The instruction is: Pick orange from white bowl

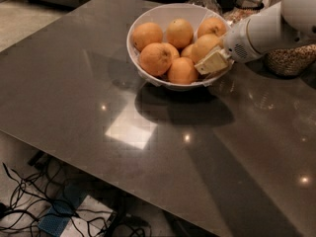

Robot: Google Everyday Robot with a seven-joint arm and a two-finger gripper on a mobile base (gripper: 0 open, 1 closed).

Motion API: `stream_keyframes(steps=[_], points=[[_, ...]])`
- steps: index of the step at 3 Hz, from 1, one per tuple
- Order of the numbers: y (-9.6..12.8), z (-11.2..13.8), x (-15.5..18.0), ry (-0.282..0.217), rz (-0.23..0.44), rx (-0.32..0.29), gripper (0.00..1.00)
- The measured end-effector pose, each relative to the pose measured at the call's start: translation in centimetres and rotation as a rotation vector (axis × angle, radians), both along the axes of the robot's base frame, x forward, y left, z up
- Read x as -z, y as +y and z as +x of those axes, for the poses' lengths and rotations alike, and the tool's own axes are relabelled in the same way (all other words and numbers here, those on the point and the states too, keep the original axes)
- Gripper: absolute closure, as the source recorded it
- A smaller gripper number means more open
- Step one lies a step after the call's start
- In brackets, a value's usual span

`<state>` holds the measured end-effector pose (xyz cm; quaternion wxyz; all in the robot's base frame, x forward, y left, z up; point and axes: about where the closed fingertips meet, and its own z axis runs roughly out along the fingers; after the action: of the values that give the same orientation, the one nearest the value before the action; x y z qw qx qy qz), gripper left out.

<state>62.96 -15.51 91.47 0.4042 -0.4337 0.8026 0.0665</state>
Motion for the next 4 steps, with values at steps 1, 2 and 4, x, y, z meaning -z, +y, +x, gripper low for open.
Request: stream_keyframes(steps=[1,2,4], points=[[1.3,-1.1,-3.0,-0.017,0.025,-0.16,1.0],[2.2,-3.0,-5.7,-0.059,0.062,-0.35,1.0],[2.6,-5.2,-7.7,-0.108,0.091,-0.567,1.0]])
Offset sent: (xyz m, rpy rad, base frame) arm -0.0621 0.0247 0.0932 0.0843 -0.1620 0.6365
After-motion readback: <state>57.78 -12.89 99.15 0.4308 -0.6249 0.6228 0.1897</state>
